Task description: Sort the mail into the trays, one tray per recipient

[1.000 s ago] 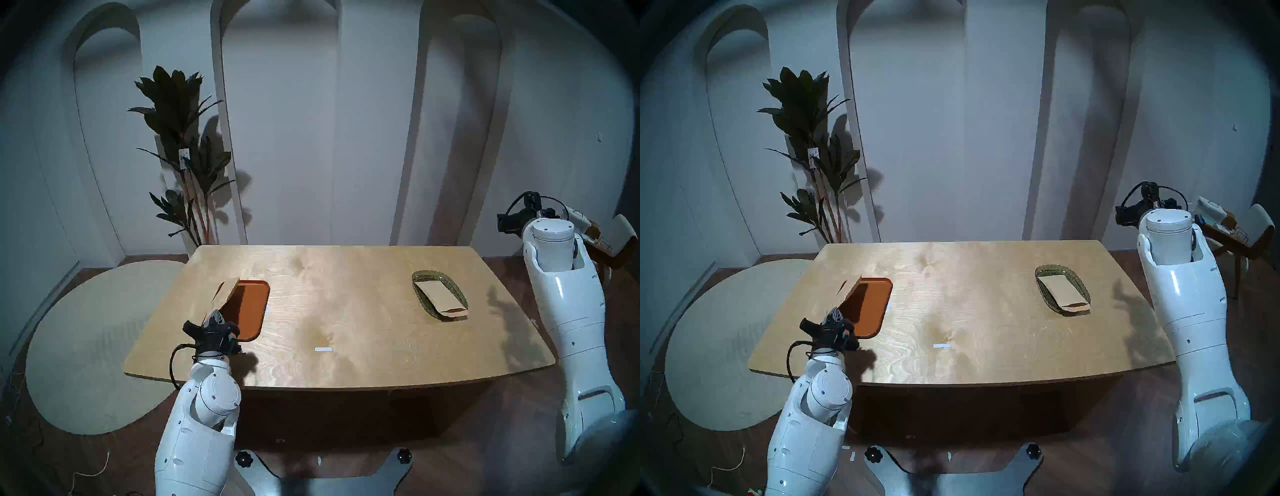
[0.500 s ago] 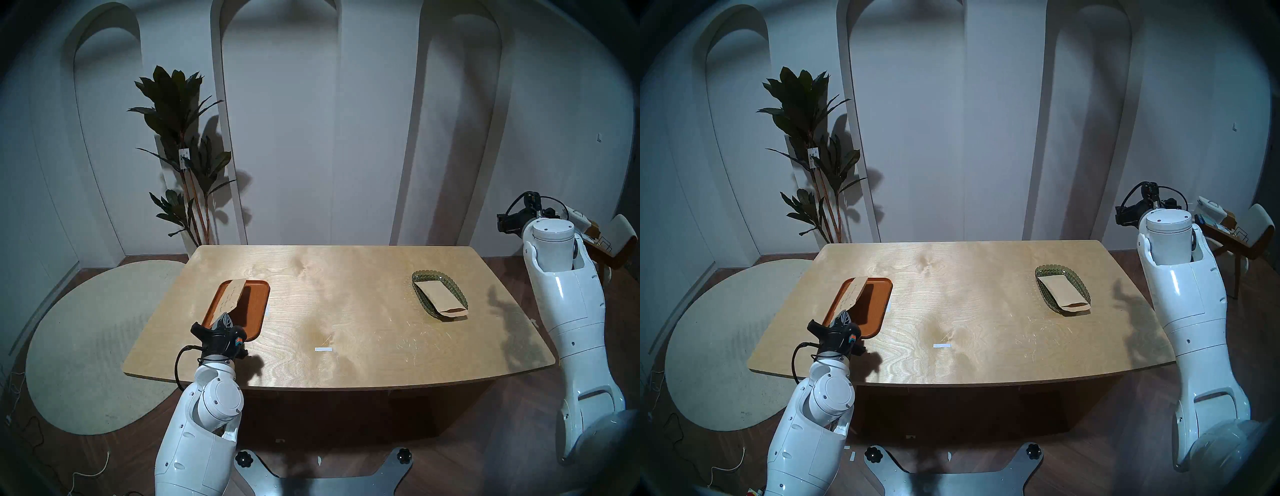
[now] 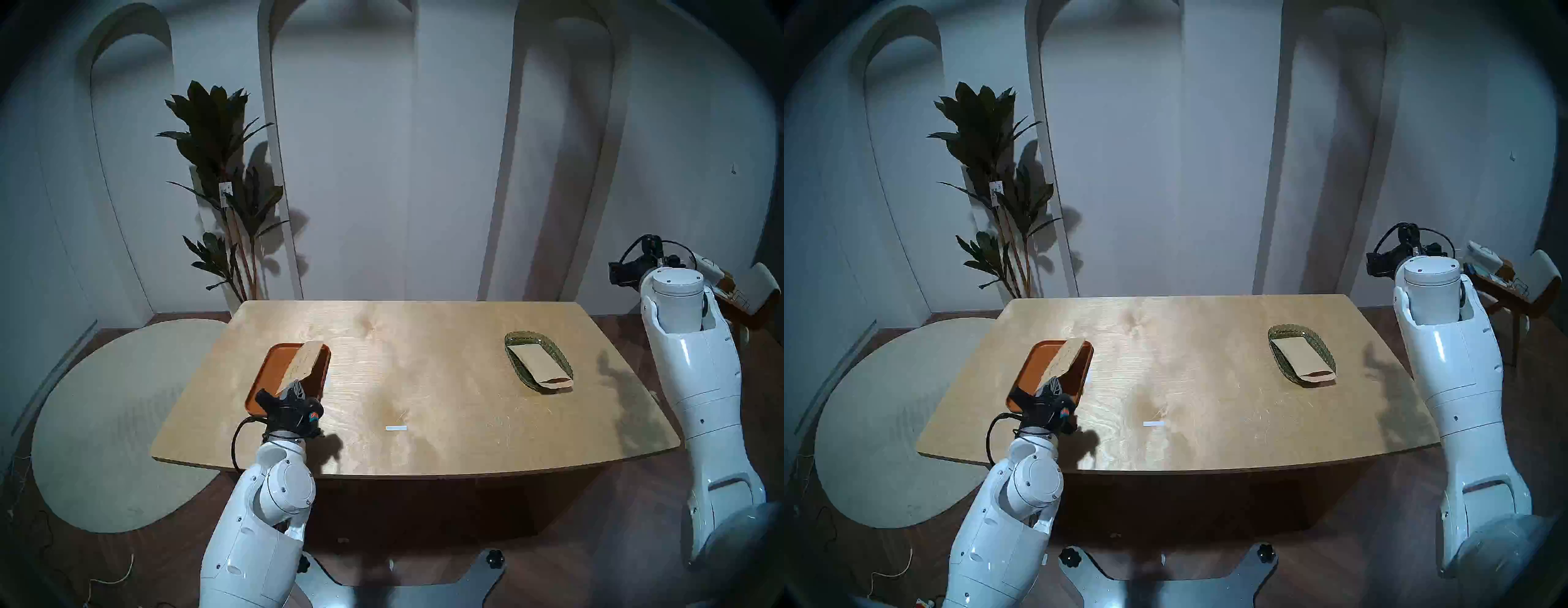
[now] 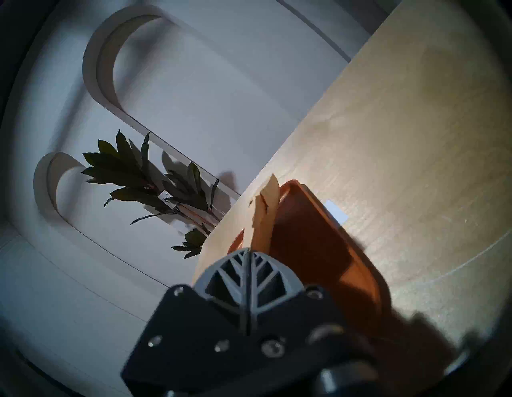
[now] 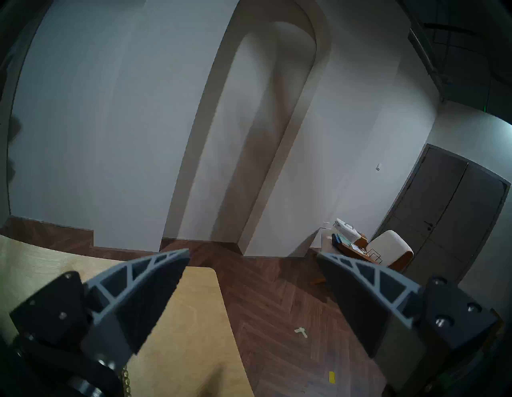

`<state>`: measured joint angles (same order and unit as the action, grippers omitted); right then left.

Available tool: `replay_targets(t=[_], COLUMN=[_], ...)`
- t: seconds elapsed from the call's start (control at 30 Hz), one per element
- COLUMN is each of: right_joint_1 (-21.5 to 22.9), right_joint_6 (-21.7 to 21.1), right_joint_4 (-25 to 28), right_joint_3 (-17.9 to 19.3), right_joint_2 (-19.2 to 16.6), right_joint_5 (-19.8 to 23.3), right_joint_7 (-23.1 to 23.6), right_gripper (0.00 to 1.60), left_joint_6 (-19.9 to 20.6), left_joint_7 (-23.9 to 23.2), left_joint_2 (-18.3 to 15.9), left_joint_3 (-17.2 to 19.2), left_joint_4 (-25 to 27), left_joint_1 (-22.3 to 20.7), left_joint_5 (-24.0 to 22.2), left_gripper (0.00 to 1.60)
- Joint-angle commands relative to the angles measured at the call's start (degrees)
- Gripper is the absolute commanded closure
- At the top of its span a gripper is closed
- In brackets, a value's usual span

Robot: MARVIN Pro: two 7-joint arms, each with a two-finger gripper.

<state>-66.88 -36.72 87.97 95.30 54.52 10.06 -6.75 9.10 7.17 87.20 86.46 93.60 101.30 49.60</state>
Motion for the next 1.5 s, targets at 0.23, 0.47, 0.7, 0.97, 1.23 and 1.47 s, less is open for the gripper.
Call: replay_targets(t=[0.23, 0.47, 0.7, 0.97, 1.23, 1.47], right_joint_1=[0.8, 0.8, 0.8, 0.8, 0.8, 0.8], right_joint_6=[0.2, 0.2, 0.2, 0.2, 0.2, 0.2], right_joint_4=[1.1, 1.1, 1.1, 1.1, 1.1, 1.1], right_joint_3=[0.1, 0.1, 0.1, 0.1, 0.1, 0.1], right_joint_2=[-0.1, -0.1, -0.1, -0.1, -0.1, -0.1], right_joint_5=[0.1, 0.1, 0.1, 0.1, 0.1, 0.1], right_joint_7=[0.1, 0.1, 0.1, 0.1, 0.1, 0.1], right_gripper=[0.00, 0.00, 0.00, 0.00, 0.00, 0.00], left_joint_6=[0.7, 0.0, -1.2, -2.3, -2.2, -1.8], left_joint_7=[2.6, 2.8, 2.8, 2.5, 2.8, 1.1], left_joint_2=[0.8, 0.4, -0.2, -1.1, -1.5, -1.7], left_joint_3=[0.6, 1.5, 2.6, 3.1, 2.9, 2.6], left_joint_4=[0.8, 1.0, 1.3, 0.3, -0.8, 0.6], left_joint_1=[-1.0, -0.5, 0.2, 0.2, -0.4, -0.3], left_joint_5=[0.2, 0.0, -0.7, -1.5, -1.2, -1.7], left_gripper=[1.60, 1.60, 1.60, 1.60, 1.04, 0.00])
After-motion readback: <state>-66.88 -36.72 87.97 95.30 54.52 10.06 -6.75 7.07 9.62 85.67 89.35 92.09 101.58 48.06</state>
